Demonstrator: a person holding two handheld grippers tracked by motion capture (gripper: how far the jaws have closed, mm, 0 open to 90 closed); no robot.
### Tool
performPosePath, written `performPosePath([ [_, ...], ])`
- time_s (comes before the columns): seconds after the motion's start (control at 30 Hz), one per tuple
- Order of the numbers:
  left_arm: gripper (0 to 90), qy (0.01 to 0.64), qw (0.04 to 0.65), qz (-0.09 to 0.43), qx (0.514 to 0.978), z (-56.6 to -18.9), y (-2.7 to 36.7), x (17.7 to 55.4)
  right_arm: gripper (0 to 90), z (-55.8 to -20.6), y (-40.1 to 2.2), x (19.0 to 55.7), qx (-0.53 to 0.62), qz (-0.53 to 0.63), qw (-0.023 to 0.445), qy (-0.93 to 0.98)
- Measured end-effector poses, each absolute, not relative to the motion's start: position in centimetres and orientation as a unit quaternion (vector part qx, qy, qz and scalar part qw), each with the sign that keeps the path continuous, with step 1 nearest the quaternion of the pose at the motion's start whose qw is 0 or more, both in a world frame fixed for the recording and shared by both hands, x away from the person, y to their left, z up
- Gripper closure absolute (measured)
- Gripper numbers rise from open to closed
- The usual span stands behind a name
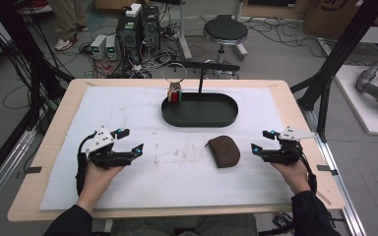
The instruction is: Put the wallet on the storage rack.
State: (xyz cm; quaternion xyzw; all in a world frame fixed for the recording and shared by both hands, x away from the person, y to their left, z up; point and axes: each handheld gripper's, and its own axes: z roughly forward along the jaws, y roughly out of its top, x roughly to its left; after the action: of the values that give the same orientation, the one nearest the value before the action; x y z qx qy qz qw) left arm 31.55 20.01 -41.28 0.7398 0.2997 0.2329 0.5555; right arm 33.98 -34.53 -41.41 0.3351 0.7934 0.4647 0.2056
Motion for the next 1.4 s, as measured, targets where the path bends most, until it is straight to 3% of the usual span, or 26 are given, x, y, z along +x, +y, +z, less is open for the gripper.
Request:
performPosePath([
  [0.5, 23.8, 0.297, 0.554, 0.229, 0.743, -41.4, 19.6, 31.5, 39.4, -42.6, -31.2, 34.8, 0.329, 0.441, 0.146, 0.822],
  [0.83, 23.8, 0.296, 0.554, 0.23, 0.743, -41.4, 19.6, 31.5, 42.5, -43.9, -30.4, 35.7, 0.356, 0.416, 0.095, 0.831],
  [0.93, 23.8, 0.296, 0.553, 0.23, 0.744, -41.4, 19.6, 31.5, 49.5, -44.1, -30.6, 36.0, 0.365, 0.421, 0.067, 0.828],
  [1.03, 23.8, 0.297, 0.553, 0.229, 0.744, -41.4, 19.5, 31.5, 62.3, -44.1, -30.6, 36.0, 0.354, 0.429, 0.048, 0.83],
  [1.17, 23.8, 0.294, 0.553, 0.229, 0.745, -41.4, 19.3, 31.5, 63.3, -44.2, -30.6, 36.0, 0.358, 0.431, 0.04, 0.827],
  [1.27, 23.9, 0.293, 0.551, 0.23, 0.747, -41.4, 19.2, 31.5, 66.7, -44.0, -30.5, 35.8, 0.354, 0.427, 0.048, 0.831],
  [1.33, 24.0, 0.291, 0.55, 0.23, 0.748, -41.4, 19.1, 31.5, 79.2, -43.8, -30.3, 35.7, 0.347, 0.426, 0.067, 0.833],
  [1.4, 24.0, 0.291, 0.551, 0.231, 0.747, -41.3, 19.1, 31.4, 83.1, -43.7, -30.1, 35.5, 0.337, 0.424, 0.071, 0.838],
])
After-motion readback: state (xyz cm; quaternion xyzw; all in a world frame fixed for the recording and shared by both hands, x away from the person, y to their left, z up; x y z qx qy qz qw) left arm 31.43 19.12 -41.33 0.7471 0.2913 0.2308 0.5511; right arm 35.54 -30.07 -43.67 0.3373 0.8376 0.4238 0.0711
